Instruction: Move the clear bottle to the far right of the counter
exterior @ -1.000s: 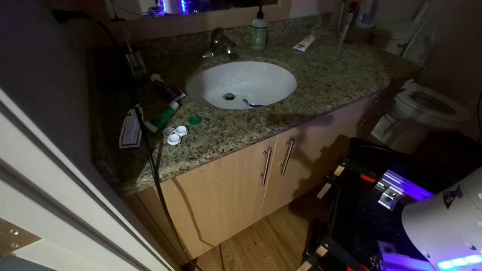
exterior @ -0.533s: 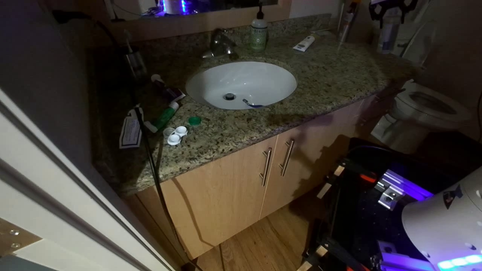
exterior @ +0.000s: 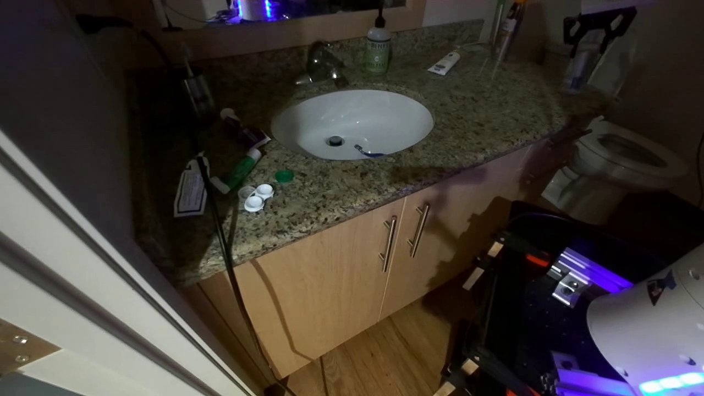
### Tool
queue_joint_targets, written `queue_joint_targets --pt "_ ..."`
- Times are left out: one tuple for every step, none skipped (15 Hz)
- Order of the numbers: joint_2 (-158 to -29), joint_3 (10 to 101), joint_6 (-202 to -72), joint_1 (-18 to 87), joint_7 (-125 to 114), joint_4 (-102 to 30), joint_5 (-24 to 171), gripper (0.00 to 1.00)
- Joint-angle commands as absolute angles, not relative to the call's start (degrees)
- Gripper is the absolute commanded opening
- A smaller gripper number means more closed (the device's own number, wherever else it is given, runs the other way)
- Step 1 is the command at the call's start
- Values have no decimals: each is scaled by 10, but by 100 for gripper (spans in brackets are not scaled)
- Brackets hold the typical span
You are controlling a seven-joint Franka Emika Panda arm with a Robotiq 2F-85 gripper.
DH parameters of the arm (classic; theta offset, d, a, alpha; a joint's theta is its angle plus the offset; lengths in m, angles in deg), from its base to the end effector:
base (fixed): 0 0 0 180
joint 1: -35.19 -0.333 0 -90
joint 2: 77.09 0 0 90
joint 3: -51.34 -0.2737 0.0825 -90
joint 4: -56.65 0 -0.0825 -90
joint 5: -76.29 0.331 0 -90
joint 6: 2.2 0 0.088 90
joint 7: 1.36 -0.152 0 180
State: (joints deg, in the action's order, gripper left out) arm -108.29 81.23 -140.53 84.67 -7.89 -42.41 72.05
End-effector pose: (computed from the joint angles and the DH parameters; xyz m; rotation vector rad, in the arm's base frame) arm 0.1392 -0.6163 0.2765 2.1578 -1.7402 -0.0260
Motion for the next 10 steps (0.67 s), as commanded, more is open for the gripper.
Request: queue_joint_targets --pt "-1107 775 -1401 900 -23 -387 743 38" --pt "-1110 771 -1411 906 -19 -389 739 38" --pt "-1111 765 -1417 911 -10 -390 736 38" --pt "-1111 763 -1426 912 -8 -395 731 38" --pt "-1113 761 -1432 916 -2 -393 729 38" --pt "-1113 757 -1448 921 7 -400 730 38" --pt "-1112 751 -1462 927 18 -404 735 38" --pt "-1114 747 -1489 930 22 -415 737 38" --pt "-1119 743 -1505 936 24 -414 741 38" --pt "-1125 737 -1528 942 26 -415 745 38"
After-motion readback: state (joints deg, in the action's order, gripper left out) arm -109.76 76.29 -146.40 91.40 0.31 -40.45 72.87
